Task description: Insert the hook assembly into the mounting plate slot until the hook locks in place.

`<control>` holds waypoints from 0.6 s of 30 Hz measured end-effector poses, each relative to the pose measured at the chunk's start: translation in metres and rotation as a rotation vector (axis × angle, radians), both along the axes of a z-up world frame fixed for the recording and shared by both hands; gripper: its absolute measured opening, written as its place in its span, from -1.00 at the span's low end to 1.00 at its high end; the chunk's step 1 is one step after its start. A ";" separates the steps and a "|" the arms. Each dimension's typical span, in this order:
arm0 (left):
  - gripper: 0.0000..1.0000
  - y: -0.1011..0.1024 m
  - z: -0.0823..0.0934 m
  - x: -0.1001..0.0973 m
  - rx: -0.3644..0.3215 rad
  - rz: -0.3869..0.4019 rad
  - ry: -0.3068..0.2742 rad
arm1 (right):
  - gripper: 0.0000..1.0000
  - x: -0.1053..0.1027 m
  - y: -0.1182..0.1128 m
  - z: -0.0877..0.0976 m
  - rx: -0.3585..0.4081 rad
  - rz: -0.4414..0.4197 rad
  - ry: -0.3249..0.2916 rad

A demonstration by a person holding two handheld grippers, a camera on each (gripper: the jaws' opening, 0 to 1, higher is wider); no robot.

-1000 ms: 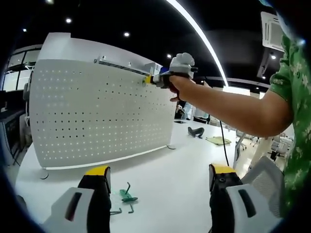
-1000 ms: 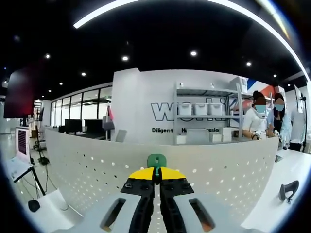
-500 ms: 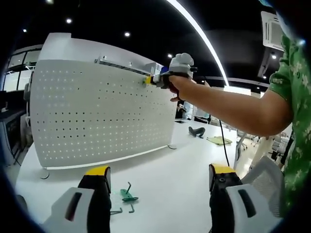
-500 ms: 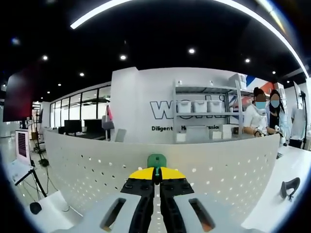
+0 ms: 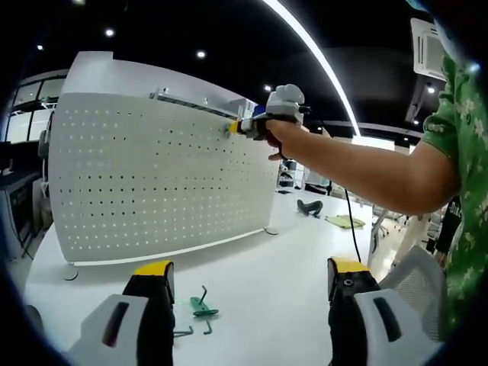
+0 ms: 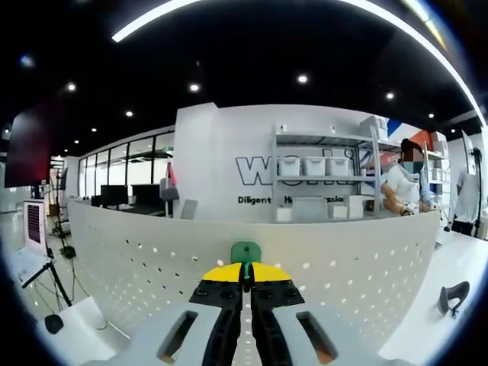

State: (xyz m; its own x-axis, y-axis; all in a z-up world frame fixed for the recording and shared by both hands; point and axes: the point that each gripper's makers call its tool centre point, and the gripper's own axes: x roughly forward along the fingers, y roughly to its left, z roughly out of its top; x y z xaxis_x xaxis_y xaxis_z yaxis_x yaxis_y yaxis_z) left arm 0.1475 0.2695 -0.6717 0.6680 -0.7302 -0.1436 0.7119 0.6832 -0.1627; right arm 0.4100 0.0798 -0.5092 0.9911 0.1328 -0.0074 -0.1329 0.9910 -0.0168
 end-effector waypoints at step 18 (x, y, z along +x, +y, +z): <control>0.69 0.001 0.001 0.000 0.007 -0.002 -0.003 | -0.98 -0.001 0.000 -0.008 -0.006 -0.004 0.014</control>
State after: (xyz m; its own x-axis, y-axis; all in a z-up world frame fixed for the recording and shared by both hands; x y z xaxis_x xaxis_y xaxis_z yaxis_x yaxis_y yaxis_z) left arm 0.1470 0.2709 -0.6703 0.6666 -0.7308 -0.1466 0.7140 0.6825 -0.1558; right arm 0.4087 0.0799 -0.5175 0.9914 0.1286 -0.0225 -0.1291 0.9914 -0.0214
